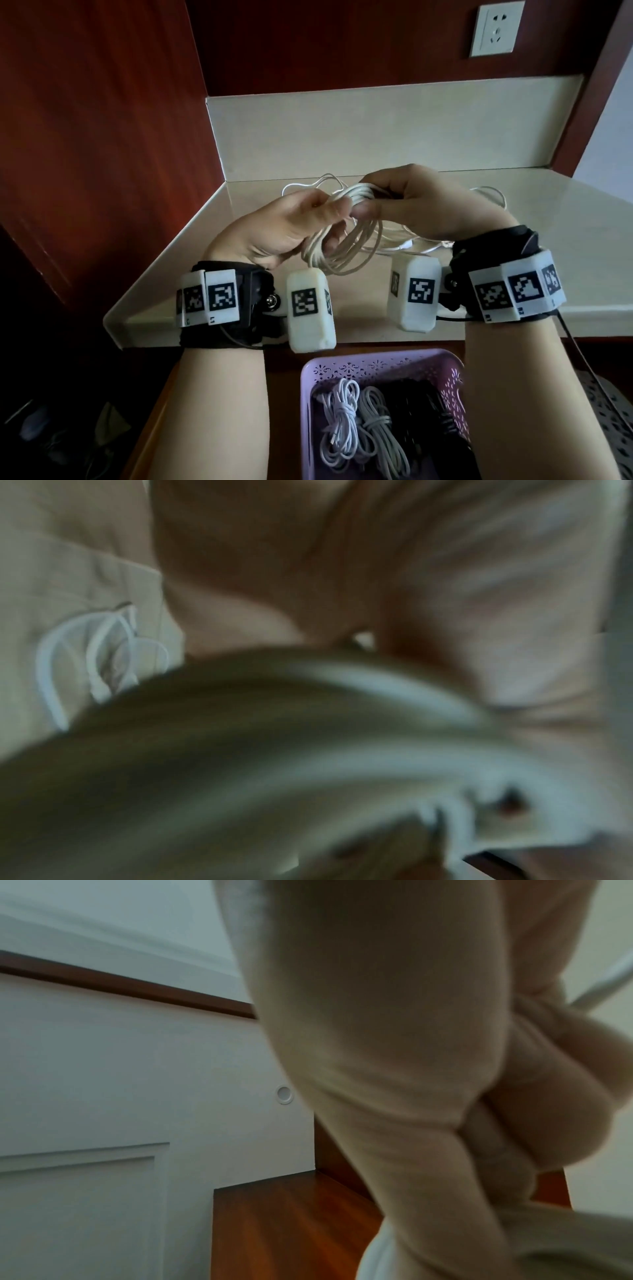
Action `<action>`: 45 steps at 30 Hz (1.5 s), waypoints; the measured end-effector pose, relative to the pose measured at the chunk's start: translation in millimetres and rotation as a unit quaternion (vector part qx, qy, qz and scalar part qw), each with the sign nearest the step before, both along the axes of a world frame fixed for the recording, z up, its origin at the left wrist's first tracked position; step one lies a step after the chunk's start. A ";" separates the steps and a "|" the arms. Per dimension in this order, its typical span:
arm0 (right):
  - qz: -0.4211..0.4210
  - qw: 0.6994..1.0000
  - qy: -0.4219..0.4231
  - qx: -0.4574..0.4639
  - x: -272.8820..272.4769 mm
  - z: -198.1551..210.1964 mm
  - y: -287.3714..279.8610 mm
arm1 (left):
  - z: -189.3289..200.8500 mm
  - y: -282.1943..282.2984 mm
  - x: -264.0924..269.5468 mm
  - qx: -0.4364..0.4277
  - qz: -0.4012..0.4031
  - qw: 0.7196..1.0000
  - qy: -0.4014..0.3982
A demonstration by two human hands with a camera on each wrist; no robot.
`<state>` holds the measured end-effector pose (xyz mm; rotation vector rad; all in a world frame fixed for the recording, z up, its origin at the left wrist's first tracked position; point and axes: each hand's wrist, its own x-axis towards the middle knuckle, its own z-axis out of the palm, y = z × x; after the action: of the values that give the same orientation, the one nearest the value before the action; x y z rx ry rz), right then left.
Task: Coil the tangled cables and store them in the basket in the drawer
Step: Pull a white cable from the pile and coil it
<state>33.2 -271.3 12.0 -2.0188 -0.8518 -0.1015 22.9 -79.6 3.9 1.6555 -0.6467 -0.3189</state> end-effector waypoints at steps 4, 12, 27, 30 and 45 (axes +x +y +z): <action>0.010 0.999 -0.033 -0.001 -2.9 2.4 3.6 | -6.7 -8.0 -2.4 -0.038 0.001 0.998 0.045; 0.045 0.997 -0.019 0.059 1.9 0.4 1.0 | -26.3 -15.5 3.7 -0.093 -0.116 0.985 0.083; -0.089 0.967 -0.049 0.233 13.8 -4.0 3.2 | -21.5 -21.8 1.6 -0.006 -0.071 0.983 0.169; -0.097 0.963 -0.050 0.246 15.9 -5.7 6.2 | -21.7 -17.9 -0.6 -0.037 -0.086 0.978 0.185; -0.161 0.983 -0.086 0.028 6.4 -1.6 18.4 | -11.6 -22.7 14.9 0.322 0.229 0.911 -0.119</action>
<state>39.6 -252.9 10.4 -2.1009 -0.6113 -0.4847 37.8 -102.3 -7.7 2.4466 -0.3156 0.0289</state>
